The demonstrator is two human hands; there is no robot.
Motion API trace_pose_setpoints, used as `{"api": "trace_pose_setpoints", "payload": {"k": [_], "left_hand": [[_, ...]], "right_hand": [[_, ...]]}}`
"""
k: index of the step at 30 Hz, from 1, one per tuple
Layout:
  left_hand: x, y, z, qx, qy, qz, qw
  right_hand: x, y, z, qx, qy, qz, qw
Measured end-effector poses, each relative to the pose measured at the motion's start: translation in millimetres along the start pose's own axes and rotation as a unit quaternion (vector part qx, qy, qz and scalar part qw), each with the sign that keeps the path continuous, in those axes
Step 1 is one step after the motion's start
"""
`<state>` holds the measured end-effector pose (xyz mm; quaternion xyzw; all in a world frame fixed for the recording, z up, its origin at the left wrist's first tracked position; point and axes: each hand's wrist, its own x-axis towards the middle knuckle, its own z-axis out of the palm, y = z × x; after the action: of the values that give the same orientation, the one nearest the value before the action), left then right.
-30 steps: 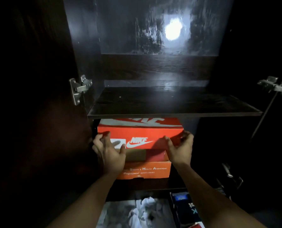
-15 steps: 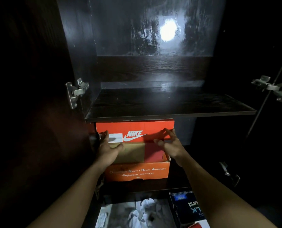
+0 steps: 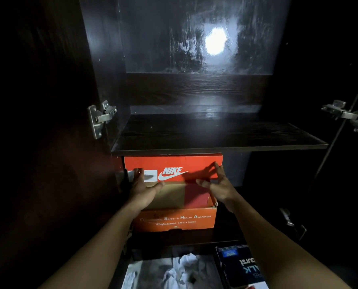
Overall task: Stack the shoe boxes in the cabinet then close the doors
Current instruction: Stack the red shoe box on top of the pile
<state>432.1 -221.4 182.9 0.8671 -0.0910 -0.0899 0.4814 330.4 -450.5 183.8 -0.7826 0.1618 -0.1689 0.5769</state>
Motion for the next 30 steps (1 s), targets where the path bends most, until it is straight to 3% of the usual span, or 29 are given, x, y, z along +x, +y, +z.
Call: {"api": "trace_pose_setpoints", "payload": {"k": [6, 10, 16, 21, 24, 30], "left_hand": [[-3.9, -2.9, 4.4, -0.018, 0.056, 0.025, 0.998], [-17.0, -3.3, 21.1, 0.018, 0.082, 0.046, 0.995], [-64.9, 15.6, 47.6, 0.028, 0.000, 0.041, 0.999], [-140.2, 56.7, 73.8, 0.039, -0.101, 0.086, 0.990], [-195.4, 86.3, 85.9, 0.005, -0.206, 0.129, 0.970], [-286.7, 102.6, 84.8, 0.042, -0.270, 0.239, 0.932]], "right_hand": [[-7.6, 2.6, -7.5, -0.016, 0.020, -0.020, 0.999], [-11.7, 50.4, -39.0, -0.023, 0.045, 0.001, 0.999], [-123.1, -28.0, -83.3, -0.063, 0.070, 0.063, 0.994], [-197.1, -52.3, -133.6, -0.203, 0.063, 0.145, 0.966], [-248.9, -74.0, -147.5, -0.238, 0.081, 0.147, 0.957], [-359.4, -82.3, -152.8, -0.236, 0.131, 0.162, 0.949]]}}
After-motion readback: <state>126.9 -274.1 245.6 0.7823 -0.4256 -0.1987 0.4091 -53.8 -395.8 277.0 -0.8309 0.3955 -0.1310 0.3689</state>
